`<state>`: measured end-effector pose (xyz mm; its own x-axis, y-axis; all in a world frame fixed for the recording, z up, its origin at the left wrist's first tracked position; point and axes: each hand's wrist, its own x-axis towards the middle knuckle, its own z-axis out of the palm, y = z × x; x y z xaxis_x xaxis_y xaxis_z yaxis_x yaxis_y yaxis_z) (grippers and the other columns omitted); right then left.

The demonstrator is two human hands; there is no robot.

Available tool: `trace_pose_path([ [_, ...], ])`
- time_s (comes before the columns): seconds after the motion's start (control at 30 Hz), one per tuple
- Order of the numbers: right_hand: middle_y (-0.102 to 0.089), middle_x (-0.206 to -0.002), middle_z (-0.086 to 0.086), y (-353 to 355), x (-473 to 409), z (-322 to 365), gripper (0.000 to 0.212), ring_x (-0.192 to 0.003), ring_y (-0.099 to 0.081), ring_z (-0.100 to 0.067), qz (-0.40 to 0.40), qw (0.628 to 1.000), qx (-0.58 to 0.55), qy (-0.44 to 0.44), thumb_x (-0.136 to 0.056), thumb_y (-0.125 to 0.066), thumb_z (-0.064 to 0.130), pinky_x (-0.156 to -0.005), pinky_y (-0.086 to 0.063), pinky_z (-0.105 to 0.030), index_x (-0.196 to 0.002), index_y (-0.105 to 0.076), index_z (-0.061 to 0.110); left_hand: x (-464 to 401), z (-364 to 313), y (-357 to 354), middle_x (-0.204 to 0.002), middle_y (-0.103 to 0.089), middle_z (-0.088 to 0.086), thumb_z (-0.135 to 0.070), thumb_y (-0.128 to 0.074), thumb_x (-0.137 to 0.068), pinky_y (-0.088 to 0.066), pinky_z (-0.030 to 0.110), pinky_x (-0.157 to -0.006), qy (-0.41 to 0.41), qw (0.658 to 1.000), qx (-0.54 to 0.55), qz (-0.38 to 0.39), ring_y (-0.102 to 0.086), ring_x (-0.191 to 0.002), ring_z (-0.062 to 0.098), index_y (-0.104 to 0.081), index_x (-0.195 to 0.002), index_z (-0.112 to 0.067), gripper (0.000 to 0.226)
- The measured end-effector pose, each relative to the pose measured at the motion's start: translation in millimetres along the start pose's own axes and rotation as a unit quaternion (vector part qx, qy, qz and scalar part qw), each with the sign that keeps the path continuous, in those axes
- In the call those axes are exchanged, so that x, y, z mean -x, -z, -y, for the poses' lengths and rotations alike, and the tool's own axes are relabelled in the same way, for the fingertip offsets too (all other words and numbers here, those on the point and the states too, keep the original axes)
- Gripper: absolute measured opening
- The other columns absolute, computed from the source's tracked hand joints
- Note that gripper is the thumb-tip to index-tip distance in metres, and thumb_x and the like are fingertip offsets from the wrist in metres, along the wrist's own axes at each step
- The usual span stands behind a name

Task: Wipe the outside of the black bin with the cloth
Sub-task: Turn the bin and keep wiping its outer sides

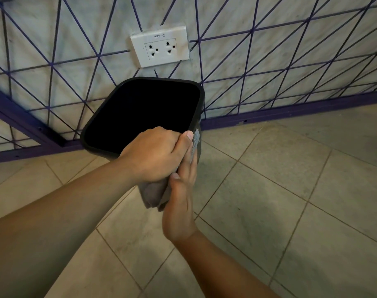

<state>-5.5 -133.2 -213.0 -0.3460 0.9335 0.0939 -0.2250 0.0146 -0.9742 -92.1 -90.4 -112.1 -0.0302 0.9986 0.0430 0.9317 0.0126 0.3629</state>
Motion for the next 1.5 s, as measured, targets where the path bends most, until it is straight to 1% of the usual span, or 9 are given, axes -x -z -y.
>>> trace_pose_path([
  [0.13,-0.006,-0.162,0.042,10.2,-11.0,-15.1,0.068,-0.156,0.002,0.012,-0.025,0.999,0.024,-0.042,-0.092,-0.024,0.055,-0.133,-0.005,-0.048,-0.157,-0.008,0.046,-0.3,-3.1,0.2,-0.051,-0.050,-0.004,-0.043,-0.027,-0.103,-0.038,0.033,-0.053,0.003,1.000,-0.015,-0.008,-0.051,-0.049,0.010,-0.045,-0.058,-0.026,0.052],
  [0.33,-0.004,-0.174,0.018,0.8,-3.9,-1.8,0.066,-0.163,-0.001,-0.008,-0.014,0.998,0.030,0.049,-0.103,-0.023,0.039,-0.131,-0.008,-0.058,-0.166,-0.004,0.039,0.6,0.1,-0.8,-0.055,-0.058,-0.003,-0.046,-0.024,-0.103,-0.047,0.035,-0.055,-0.002,1.000,-0.001,0.000,-0.057,-0.052,0.008,-0.058,-0.068,-0.025,0.053],
  [0.47,-0.008,-0.161,0.040,15.7,-18.7,-12.2,0.070,-0.151,-0.003,0.019,-0.024,0.998,0.045,-0.048,-0.093,-0.022,0.056,-0.133,-0.011,-0.048,-0.160,-0.008,0.042,0.0,-1.6,-1.2,-0.051,-0.052,-0.004,-0.044,-0.027,-0.103,-0.036,0.029,-0.052,-0.002,1.000,-0.011,-0.008,-0.053,-0.048,0.008,-0.049,-0.060,-0.027,0.052],
  [0.63,0.001,-0.171,0.029,5.5,-1.9,-2.2,0.065,-0.160,0.004,0.002,0.007,0.999,0.044,0.018,-0.100,-0.021,0.044,-0.133,-0.004,-0.052,-0.162,-0.001,0.042,0.3,0.4,-1.0,-0.055,-0.058,-0.002,-0.051,-0.021,-0.101,-0.047,0.037,-0.054,0.004,1.000,-0.001,0.003,-0.057,-0.051,0.009,-0.057,-0.067,-0.025,0.056],
  [0.77,0.000,-0.154,0.047,17.5,-11.5,-11.9,0.065,-0.144,0.001,0.028,0.003,0.995,0.064,-0.079,-0.094,-0.021,0.052,-0.134,-0.008,-0.040,-0.157,-0.003,0.046,-0.4,-3.8,-0.8,-0.052,-0.054,-0.002,-0.045,-0.026,-0.103,-0.043,0.036,-0.053,0.008,1.000,-0.011,-0.008,-0.054,-0.050,0.012,-0.049,-0.059,-0.025,0.053],
  [0.9,0.002,-0.174,0.019,7.8,4.4,-2.1,0.068,-0.157,0.005,0.009,0.018,0.997,0.069,0.007,-0.099,-0.020,0.043,-0.132,0.000,-0.035,-0.163,-0.001,0.032,-0.1,-1.8,-0.6,-0.053,-0.055,-0.002,-0.045,-0.026,-0.103,-0.044,0.036,-0.054,0.012,1.000,-0.003,0.006,-0.055,-0.050,0.011,-0.054,-0.062,-0.025,0.053],
  [1.1,-0.001,-0.166,0.030,16.4,-4.2,-0.4,0.065,-0.144,-0.001,0.030,0.012,0.997,0.046,-0.063,-0.099,-0.022,0.041,-0.125,-0.008,-0.008,-0.162,-0.007,0.037,0.2,-4.2,-0.9,-0.050,-0.052,-0.003,-0.043,-0.028,-0.104,-0.040,0.033,-0.052,0.006,1.000,-0.009,-0.004,-0.052,-0.048,0.009,-0.048,-0.058,-0.026,0.053],
  [1.2,0.000,-0.174,0.020,6.8,9.0,1.2,0.070,-0.159,0.004,0.005,0.021,0.998,0.055,0.002,-0.100,-0.022,0.041,-0.131,-0.003,-0.023,-0.166,-0.003,0.027,0.3,-2.4,0.4,-0.053,-0.054,-0.001,-0.045,-0.026,-0.104,-0.044,0.034,-0.053,0.005,1.000,-0.010,0.007,-0.054,-0.049,0.011,-0.052,-0.062,-0.026,0.053],
  [1.5,0.002,-0.173,0.025,7.0,9.3,-1.6,0.068,-0.159,0.005,0.004,0.021,0.998,0.053,0.012,-0.100,-0.022,0.042,-0.133,-0.004,-0.033,-0.164,-0.001,0.032,0.2,-2.0,1.2,-0.054,-0.055,-0.003,-0.046,-0.025,-0.103,-0.045,0.035,-0.055,0.011,1.000,-0.011,0.011,-0.054,-0.051,0.010,-0.053,-0.063,-0.025,0.053],
])
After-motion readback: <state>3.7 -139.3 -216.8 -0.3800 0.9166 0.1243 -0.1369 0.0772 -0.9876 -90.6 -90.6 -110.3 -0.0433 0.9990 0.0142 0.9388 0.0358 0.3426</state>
